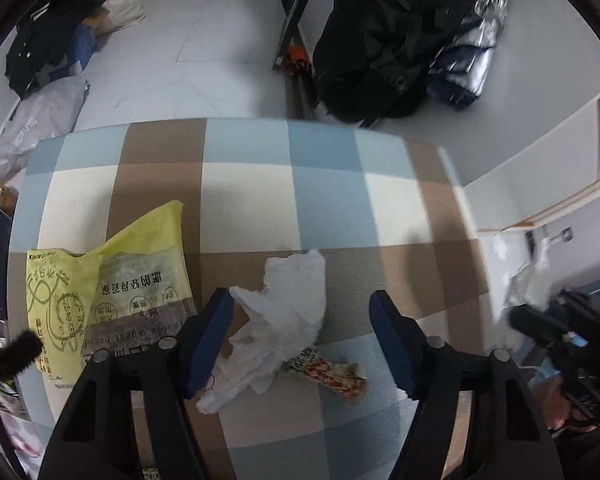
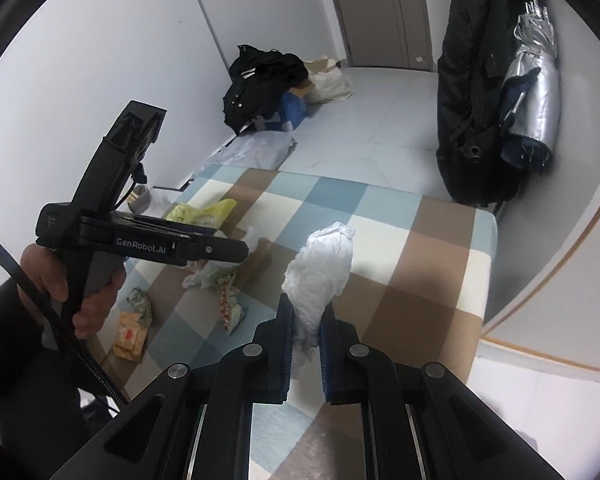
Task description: Collect trash
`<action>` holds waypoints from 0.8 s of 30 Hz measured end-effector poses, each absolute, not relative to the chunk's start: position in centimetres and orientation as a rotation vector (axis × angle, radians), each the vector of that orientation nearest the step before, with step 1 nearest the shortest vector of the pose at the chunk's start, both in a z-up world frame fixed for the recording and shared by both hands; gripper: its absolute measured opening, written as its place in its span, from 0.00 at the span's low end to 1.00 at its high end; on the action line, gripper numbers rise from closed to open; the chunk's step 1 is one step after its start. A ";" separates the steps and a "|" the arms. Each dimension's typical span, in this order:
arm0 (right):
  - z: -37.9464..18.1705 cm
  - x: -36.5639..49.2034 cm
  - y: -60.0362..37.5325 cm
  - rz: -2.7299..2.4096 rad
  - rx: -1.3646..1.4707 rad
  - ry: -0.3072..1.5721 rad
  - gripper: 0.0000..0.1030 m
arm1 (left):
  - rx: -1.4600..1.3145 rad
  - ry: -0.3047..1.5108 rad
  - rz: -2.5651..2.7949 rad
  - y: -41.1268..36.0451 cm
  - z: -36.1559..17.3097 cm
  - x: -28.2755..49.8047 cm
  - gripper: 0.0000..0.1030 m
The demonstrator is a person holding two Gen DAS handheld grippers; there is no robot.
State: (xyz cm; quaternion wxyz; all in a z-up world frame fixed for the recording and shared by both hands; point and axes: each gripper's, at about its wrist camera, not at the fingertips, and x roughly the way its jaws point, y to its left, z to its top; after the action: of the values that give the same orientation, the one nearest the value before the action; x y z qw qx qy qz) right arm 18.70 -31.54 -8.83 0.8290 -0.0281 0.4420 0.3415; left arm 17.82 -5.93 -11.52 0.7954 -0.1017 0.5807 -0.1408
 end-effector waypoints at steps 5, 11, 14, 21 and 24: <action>-9.3 18.8 -32.1 0.718 -0.042 0.952 0.10 | -0.206 1.280 -0.302 -6.0 -12.2 17.9 0.32; -9.3 18.7 -32.1 0.724 -0.041 0.951 0.10 | -0.224 1.269 -0.317 -5.9 -12.1 17.8 0.12; -9.2 18.7 -31.9 0.724 -0.044 0.949 0.10 | -0.278 1.241 -0.333 -5.2 -11.4 17.7 0.10; -9.1 18.5 -31.5 0.713 -0.049 0.935 0.10 | -0.428 1.140 -0.394 -3.7 -8.6 17.2 0.09; -8.9 18.3 -31.5 0.702 -0.050 0.929 0.10 | -0.474 1.121 -0.439 -3.4 -7.5 16.4 0.09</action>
State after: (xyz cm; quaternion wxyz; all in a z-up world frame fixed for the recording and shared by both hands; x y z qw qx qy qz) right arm 18.28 -31.52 -8.91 0.8351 -0.0236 0.4386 0.3313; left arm 16.41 -3.39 -7.54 0.7978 -0.2210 0.5223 -0.2043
